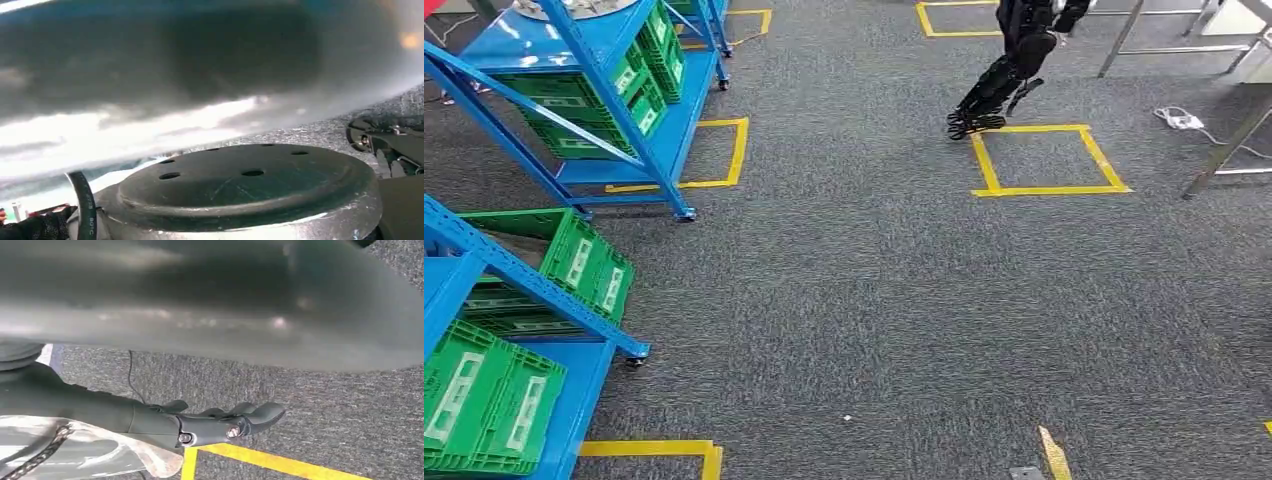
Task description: Take the parts from the cabinet and place them on the table.
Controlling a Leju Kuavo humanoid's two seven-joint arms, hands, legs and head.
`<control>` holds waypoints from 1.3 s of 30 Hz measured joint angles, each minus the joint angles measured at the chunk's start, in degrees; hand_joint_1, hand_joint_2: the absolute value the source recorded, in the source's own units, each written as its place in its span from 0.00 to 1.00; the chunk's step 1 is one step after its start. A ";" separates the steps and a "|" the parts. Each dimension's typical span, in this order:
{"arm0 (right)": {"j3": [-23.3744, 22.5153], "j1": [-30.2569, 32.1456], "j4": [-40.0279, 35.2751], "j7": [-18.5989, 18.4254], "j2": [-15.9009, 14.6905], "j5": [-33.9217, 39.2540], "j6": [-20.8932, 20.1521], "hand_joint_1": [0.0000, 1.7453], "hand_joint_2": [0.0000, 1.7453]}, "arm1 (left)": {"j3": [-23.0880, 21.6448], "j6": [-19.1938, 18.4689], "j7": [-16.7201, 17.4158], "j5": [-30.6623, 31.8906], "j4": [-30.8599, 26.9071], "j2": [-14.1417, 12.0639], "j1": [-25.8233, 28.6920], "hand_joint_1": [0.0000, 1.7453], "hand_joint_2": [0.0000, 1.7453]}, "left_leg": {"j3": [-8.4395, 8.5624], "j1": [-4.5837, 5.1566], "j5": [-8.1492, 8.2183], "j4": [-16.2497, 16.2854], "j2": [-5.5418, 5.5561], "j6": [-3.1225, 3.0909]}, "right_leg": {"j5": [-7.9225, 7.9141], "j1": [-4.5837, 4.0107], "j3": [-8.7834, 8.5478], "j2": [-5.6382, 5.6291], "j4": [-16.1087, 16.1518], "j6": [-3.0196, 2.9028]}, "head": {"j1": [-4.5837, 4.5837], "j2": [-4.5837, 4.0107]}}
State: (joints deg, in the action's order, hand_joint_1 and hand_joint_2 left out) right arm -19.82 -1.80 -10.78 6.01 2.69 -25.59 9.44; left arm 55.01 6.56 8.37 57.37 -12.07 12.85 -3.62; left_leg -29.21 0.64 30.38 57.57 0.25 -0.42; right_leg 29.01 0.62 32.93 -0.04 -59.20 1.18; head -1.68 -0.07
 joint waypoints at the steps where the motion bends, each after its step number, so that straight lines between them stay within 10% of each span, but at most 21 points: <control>1: 0.00 0.00 0.00 0.00 0.00 0.00 0.04 0.00 0.00 | 0.00 -0.02 0.00 0.00 0.00 0.00 0.00 0.00 0.00 | 0.01 0.02 0.00 0.01 0.00 0.00 | -0.01 0.01 -0.04 0.00 0.02 0.01 | 0.00 0.00; 9: 0.00 0.00 0.00 0.11 0.00 -0.44 0.07 0.00 0.00 | 0.00 -0.22 0.00 0.00 0.00 -0.02 0.00 0.00 0.00 | -0.02 0.15 0.23 0.41 0.00 -0.17 | -0.20 0.29 -0.19 0.00 0.33 0.26 | 0.00 0.00; 14: 0.07 -0.04 -0.04 0.46 0.00 -1.51 0.37 0.00 0.00 | 0.00 -0.28 0.11 0.02 0.00 0.02 -0.01 0.00 0.00 | 1.66 -0.14 -1.66 -2.90 0.20 -1.75 | 0.06 0.15 -0.30 0.36 0.75 1.26 | -0.09 0.00; 17: 0.09 -0.10 -0.04 0.61 0.00 -1.75 0.44 0.00 0.00 | 0.00 -0.28 0.11 0.02 0.00 0.00 0.06 0.00 0.00 | 1.74 -0.48 -2.07 -3.31 0.76 -1.95 | 5.62 0.30 4.91 0.11 -10.88 1.72 | -0.52 0.00; 19: 0.11 0.09 -0.04 0.59 0.00 -1.95 0.41 0.00 0.00 | 0.00 -0.31 0.13 0.02 0.00 0.02 0.18 0.00 0.00 | 1.77 -0.50 -1.93 -3.15 1.50 -1.80 | 6.22 0.64 7.45 0.11 -15.35 2.22 | -0.44 0.00; 22: 0.11 0.15 -0.04 0.59 -0.02 -2.03 0.46 0.00 0.00 | 0.00 -0.35 0.15 0.02 0.00 0.06 0.15 0.00 0.00 | 1.81 -1.31 -1.01 -1.87 3.39 -0.48 | -0.91 1.57 2.27 -0.59 -4.40 3.25 | -0.46 0.00; 23: 0.11 0.14 -0.04 0.59 -0.02 -2.03 0.44 0.00 0.00 | 0.00 -0.35 0.15 0.02 0.00 0.04 0.12 0.00 0.00 | 1.64 -1.56 -0.33 -0.96 3.96 0.18 | -0.96 1.98 0.02 -2.70 -0.42 3.86 | -0.44 0.00; 24: 0.13 0.18 0.09 0.52 0.04 -2.03 0.37 0.00 0.00 | 0.00 -0.33 0.15 0.02 -0.02 -0.18 -0.02 0.00 0.00 | 0.91 -1.38 0.10 -0.31 4.46 0.76 | 0.40 1.89 -0.30 -5.18 0.14 3.87 | -1.01 0.00; 25: 0.13 0.13 0.07 0.52 0.04 -2.08 0.37 0.00 0.00 | 0.00 -0.33 0.15 0.02 -0.02 -0.11 -0.12 0.00 0.00 | 0.39 -1.37 0.08 0.29 5.14 0.99 | 0.36 1.90 -0.74 -4.43 -0.20 2.39 | -0.92 0.00; 28: 0.13 0.13 0.07 0.33 0.02 -2.14 0.39 0.00 0.00 | 0.00 -0.17 0.15 0.02 -0.02 -0.04 0.16 0.00 0.00 | 0.03 -1.84 -0.02 0.27 6.61 1.56 | 0.48 1.56 -0.61 -2.62 -0.37 1.06 | -0.36 0.00; 31: 0.13 0.02 0.02 0.37 0.00 -2.21 0.46 0.00 0.00 | 0.00 -0.15 0.15 0.02 -0.02 -0.02 0.06 0.00 0.00 | -3.36 -1.63 3.89 7.31 1.04 1.83 | 0.58 1.16 -0.88 -0.39 -0.09 -0.14 | 0.02 0.00; 34: 0.13 0.20 0.04 0.31 0.00 -2.43 0.41 0.00 0.00 | 0.02 -0.04 0.11 0.02 -0.02 0.00 0.00 0.00 0.00 | -9.18 -1.60 7.48 18.23 0.43 1.53 | 0.88 0.50 -0.90 2.26 -0.11 -0.57 | 0.02 0.00; 37: 0.24 0.09 0.02 0.26 0.00 -2.86 0.29 0.00 0.00 | 0.02 0.15 0.00 0.02 -0.02 0.00 0.35 0.00 0.00 | -5.59 -0.96 0.90 9.83 -0.28 0.36 | 1.13 0.16 -1.35 4.31 -0.09 -0.75 | 0.00 0.00; 39: 0.33 0.05 0.04 0.26 0.00 -3.04 0.17 0.00 0.00 | 0.02 0.20 -0.04 0.02 -0.02 -0.02 0.19 0.00 0.00 | -2.27 0.30 -1.29 2.72 -5.28 -0.73 | 1.34 0.02 -1.75 5.41 -0.04 -0.53 | -0.04 0.00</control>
State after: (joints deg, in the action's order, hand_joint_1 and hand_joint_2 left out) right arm -19.50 -1.75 -10.73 6.27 2.69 -28.63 9.62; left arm 55.04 6.75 8.33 57.40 -12.09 12.83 -3.43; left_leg -31.48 0.93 29.08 60.29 -5.03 -1.14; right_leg 30.35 0.64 31.18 5.36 -59.23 0.64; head -1.73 -0.07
